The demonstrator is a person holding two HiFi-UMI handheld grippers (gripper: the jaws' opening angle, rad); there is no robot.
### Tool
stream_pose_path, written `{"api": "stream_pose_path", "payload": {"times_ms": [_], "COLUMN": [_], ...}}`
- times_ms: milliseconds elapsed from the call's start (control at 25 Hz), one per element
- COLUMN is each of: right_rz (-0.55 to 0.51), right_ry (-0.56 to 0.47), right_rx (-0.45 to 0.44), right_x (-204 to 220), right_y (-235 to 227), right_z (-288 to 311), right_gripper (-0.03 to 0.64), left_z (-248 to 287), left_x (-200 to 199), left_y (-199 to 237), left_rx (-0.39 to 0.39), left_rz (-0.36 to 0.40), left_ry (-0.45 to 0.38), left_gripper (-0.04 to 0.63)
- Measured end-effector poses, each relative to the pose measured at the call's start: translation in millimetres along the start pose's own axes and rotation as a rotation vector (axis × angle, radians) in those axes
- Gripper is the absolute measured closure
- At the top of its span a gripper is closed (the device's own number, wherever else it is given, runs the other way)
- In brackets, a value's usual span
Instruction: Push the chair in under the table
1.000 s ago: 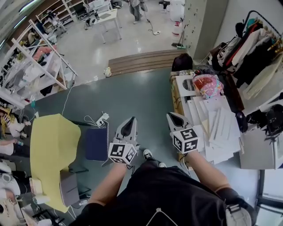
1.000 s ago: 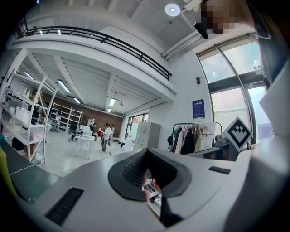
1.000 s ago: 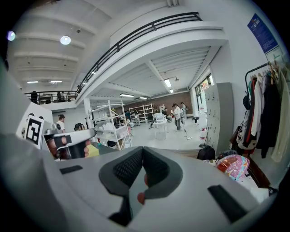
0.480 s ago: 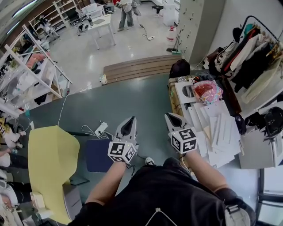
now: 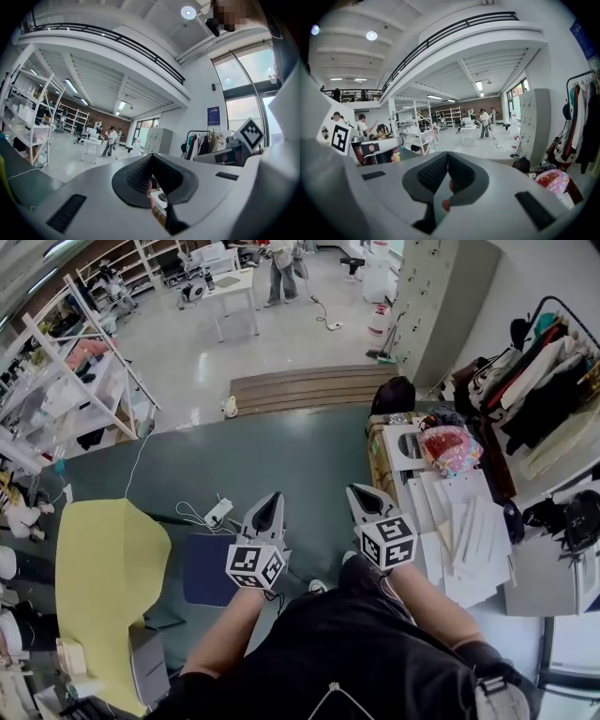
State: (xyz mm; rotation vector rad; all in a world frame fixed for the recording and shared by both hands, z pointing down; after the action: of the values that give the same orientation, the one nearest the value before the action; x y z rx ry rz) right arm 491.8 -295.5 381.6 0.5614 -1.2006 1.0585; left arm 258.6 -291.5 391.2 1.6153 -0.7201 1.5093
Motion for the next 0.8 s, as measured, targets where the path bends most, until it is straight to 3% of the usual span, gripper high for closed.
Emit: {"api": "stream_pose_path", "payload": {"times_ms": [440,800], "right_rz": [-0.005,-0.047], "right_ry": [0.036,0.067], "right_rx": [-0.106,-0.305], "right_x": [-9,-39], "right_y": [-2,-3], "right_z": [61,159], "right_gripper": [0.601,0.601], "left_z": [15,30], "left_x": [5,-6], "left_y": [29,75], "left_rx": [-0.092,-0.291], "left_rz": [-0.008,0.004], "left_ry": [0.016,0.003], "left_gripper": [0.584,0.584]}}
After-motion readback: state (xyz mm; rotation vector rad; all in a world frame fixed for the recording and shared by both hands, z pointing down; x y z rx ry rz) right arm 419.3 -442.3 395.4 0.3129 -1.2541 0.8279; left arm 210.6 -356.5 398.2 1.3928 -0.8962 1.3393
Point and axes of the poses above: the fingertips, and each gripper's own axes: z forward along the fingers, y to its left, x out of its underside, the point moved 8 cm from there along -z, backward along the fingers, and after that the axes turned 3 degrees about z, right-handed, at the moved point
